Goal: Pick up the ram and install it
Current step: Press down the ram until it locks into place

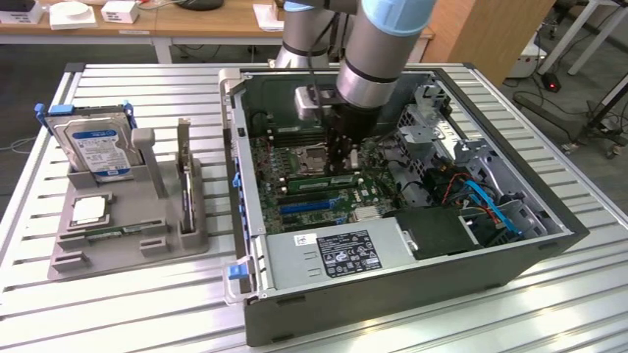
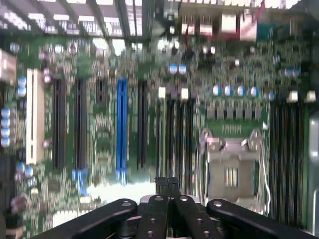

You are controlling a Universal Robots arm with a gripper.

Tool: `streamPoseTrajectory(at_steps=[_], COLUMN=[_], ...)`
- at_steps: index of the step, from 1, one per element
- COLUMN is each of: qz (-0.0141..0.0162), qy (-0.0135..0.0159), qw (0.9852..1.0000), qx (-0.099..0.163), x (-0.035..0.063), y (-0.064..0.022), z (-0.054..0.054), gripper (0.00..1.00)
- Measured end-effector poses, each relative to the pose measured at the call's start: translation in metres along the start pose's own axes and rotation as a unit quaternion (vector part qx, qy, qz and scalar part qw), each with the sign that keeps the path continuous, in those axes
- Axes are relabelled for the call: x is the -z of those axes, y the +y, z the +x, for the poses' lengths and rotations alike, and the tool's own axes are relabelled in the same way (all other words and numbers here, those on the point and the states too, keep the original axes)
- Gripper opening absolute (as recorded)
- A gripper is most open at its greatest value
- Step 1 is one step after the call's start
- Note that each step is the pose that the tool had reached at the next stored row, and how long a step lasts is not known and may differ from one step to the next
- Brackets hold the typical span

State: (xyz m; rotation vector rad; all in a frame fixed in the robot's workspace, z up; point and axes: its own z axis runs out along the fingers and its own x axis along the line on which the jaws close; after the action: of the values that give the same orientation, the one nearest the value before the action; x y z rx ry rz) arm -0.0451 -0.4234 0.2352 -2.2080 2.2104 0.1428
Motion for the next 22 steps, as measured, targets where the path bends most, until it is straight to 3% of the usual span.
streamPoseTrajectory(at_steps=[7, 12, 22], qz=[0.0006, 0.0006, 0.0008], qy=[0.0000, 0.0000, -0.0001], qw=[1.0000, 1.0000, 1.0000], qx=[-0.001, -0.001, -0.001], x=[-0.0016, -0.0018, -0.0030], y=[0.0272, 0.0310, 0.0522], z=[0.000, 0.000, 0.000], gripper=[0.09, 0.09, 0.09])
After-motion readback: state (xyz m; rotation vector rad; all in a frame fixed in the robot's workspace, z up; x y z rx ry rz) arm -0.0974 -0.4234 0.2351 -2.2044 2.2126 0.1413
